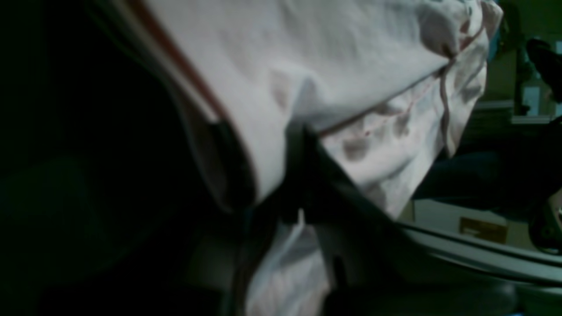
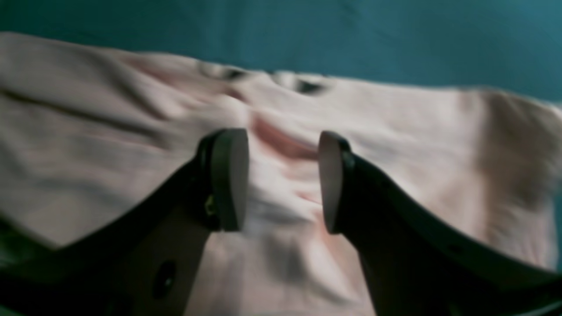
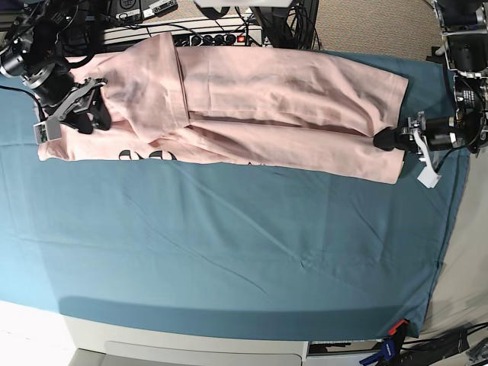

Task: Fold the T-shirt properly
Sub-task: 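Move the left gripper to the hem end and pinch the folded shirt, then lift the hem end with the left gripper and fold it toward the collar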

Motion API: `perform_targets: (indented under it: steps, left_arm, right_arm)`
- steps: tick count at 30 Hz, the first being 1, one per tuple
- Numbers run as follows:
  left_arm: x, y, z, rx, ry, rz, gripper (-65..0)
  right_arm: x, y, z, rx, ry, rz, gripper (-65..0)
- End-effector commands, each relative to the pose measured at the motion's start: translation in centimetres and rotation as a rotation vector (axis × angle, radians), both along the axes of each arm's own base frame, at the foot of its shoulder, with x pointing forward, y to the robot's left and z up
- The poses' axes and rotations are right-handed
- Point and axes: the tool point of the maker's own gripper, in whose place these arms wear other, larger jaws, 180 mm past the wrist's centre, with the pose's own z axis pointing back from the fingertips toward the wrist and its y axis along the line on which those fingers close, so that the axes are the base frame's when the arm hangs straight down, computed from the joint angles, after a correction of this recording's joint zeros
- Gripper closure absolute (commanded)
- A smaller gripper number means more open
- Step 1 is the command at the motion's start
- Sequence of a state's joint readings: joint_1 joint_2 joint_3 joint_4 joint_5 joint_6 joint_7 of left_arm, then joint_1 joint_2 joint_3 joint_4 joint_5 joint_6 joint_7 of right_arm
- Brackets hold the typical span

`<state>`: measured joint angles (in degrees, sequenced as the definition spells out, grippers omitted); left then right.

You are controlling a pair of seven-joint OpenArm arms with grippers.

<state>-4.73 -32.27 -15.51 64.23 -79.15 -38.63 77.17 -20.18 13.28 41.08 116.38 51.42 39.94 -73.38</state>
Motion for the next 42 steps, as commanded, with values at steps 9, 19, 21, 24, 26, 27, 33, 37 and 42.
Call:
perform_targets:
  steps: [9, 19, 21, 24, 26, 27, 33, 37, 42]
  left_arm:
    - [1.5, -3.4, 5.5, -0.045, -0.206, -0.123, 0.0]
    - [-4.2, -15.3, 6.0, -0.128, -0.276, -0.393, 0.0]
    - [-4.2, -17.5, 5.6, -0.132, -0.289, -0.406, 0.0]
    - [-4.0, -20.8, 5.5, -0.138, -0.319, -0.439, 0.0]
    - [-3.9, -22.8, 5.8, -0.145, -0.341, -0.465, 0.0]
    - [-3.9, -23.7, 5.9, -0.147, -0.352, -0.480, 0.0]
    - [-3.7, -28.6, 6.8, -0.160, -0.408, -0.548, 0.0]
    - [-3.4, -30.4, 6.9, -0.156, -0.427, -0.567, 0.0]
    - [-2.6, -30.8, 7.1, -0.137, -0.450, -0.568, 0.0]
  right_arm:
    - [1.4, -3.8, 1.3, -0.156, -0.067, -0.143, -26.5]
    - [1.0, -6.1, 1.0, -0.245, -0.038, -0.237, -26.5]
    - [0.9, -6.5, 0.9, -0.263, -0.031, -0.251, -26.5]
    - [0.8, -6.8, 0.9, -0.278, -0.028, -0.263, -26.5]
    - [0.8, -6.9, 0.9, -0.280, -0.026, -0.265, -26.5]
    - [0.8, -6.9, 0.9, -0.280, -0.026, -0.265, -26.5]
    - [0.8, -6.9, 0.9, -0.280, -0.026, -0.265, -26.5]
    - [0.8, -6.9, 0.9, -0.279, -0.027, -0.265, -26.5]
    - [0.8, -6.9, 0.9, -0.280, -0.026, -0.265, -26.5]
